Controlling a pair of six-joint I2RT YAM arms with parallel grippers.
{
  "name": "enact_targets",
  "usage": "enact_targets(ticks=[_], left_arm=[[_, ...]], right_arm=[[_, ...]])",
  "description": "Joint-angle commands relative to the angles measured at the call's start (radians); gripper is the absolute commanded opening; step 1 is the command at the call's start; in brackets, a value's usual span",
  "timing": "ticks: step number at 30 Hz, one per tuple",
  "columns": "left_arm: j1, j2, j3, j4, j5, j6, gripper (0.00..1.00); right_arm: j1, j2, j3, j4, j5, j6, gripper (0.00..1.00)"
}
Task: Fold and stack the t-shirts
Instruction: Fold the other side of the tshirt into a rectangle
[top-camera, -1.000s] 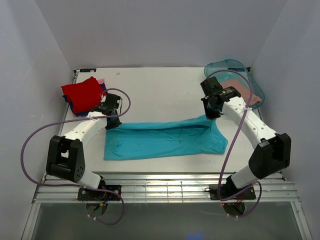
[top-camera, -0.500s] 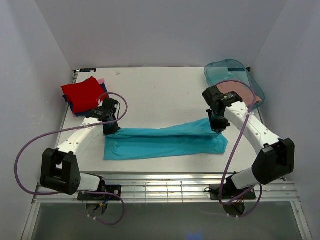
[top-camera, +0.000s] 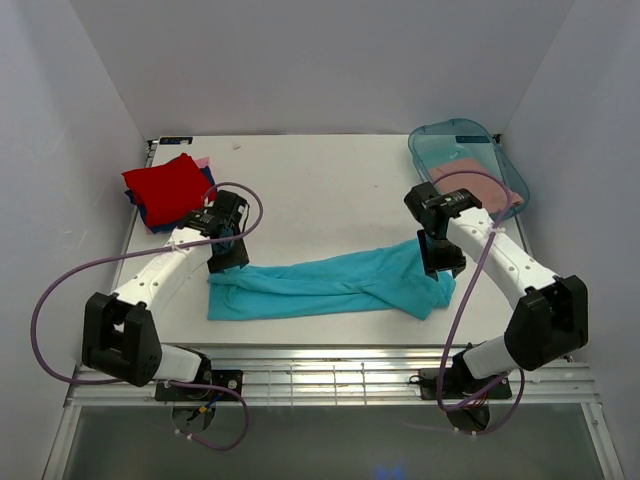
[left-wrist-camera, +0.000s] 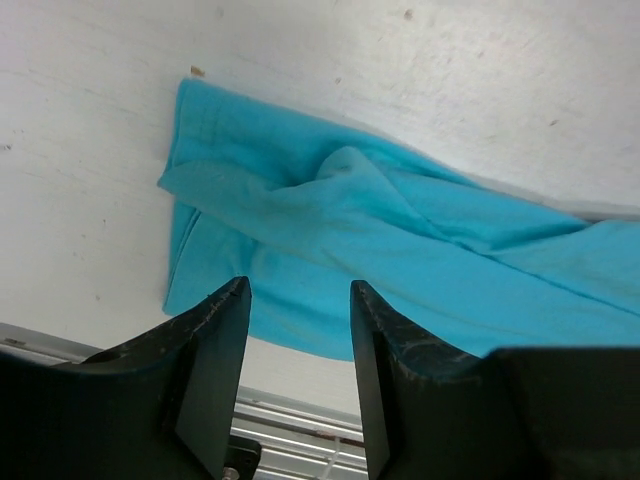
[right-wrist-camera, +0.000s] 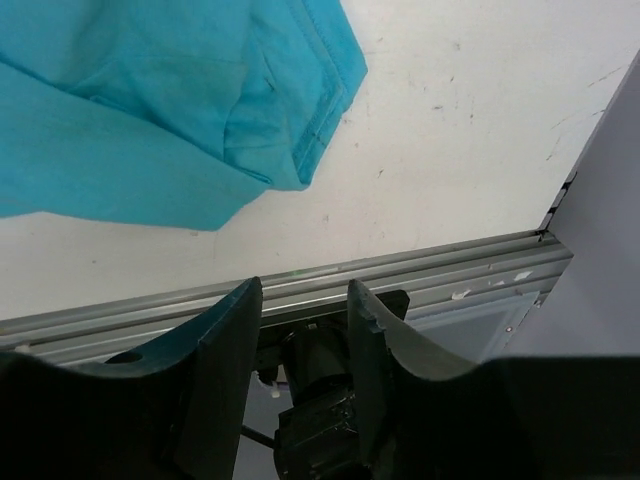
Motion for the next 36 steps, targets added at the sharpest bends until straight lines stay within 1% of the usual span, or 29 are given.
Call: enact_targets(ticks=[1,5,6,9,10,14,19,25,28,29,31,36], left_arm=[[-0.008,-0.073,0.11,-0.041,-0.051,-0.03,0.55],[-0.008,-0.077,0.113,-0.003,-0.076,-0.027,0.54],[-0.008,-0.04,0.109,0.017,-0.081,-0.019,0.53],[-0.008,0.041,0.098,0.032,-0.094,-0.002,0.54],[-0.008,0.092,0.096,0.035,-0.099,-0.002,0.54],[-0.008,0.169,0.106,0.072,-0.133,0.004,0.56],[-0.008,0.235,0.173,0.088,-0.146,0.03,0.57],[-0.008,0.298,0.185,0.086,-0.134,0.038,0.57],[-0.008,0.304,0.167,0.091,-0.122,0.03,0.43],[-0.008,0.299,0.155,0.094,-0.116,0.03,0.36],[-0.008,0.292,0.144,0.097,-0.107,0.036,0.33],[-0.008,0.273,0.126,0.091,-0.079,0.03,0.4]], right_arm=[[0.003,0.009,0.109,0.012,0.05,0.01,0.46],[0.003,0.073,0.123,0.119,0.045,-0.013,0.45],[0.003,0.087,0.123,0.162,0.041,-0.015,0.45],[0.003,0.15,0.114,0.22,0.025,-0.015,0.43],[0.003,0.165,0.109,0.257,0.021,-0.016,0.42],[0.0,0.235,0.107,0.328,0.019,-0.022,0.41],[-0.006,0.277,0.176,0.325,0.008,-0.024,0.42],[-0.009,0.268,0.175,0.318,0.018,-0.035,0.42],[-0.011,0.263,0.16,0.32,0.028,-0.042,0.42],[-0.014,0.262,0.15,0.319,0.031,-0.044,0.42],[-0.015,0.26,0.141,0.318,0.03,-0.047,0.42],[-0.018,0.24,0.121,0.314,0.028,-0.044,0.43]])
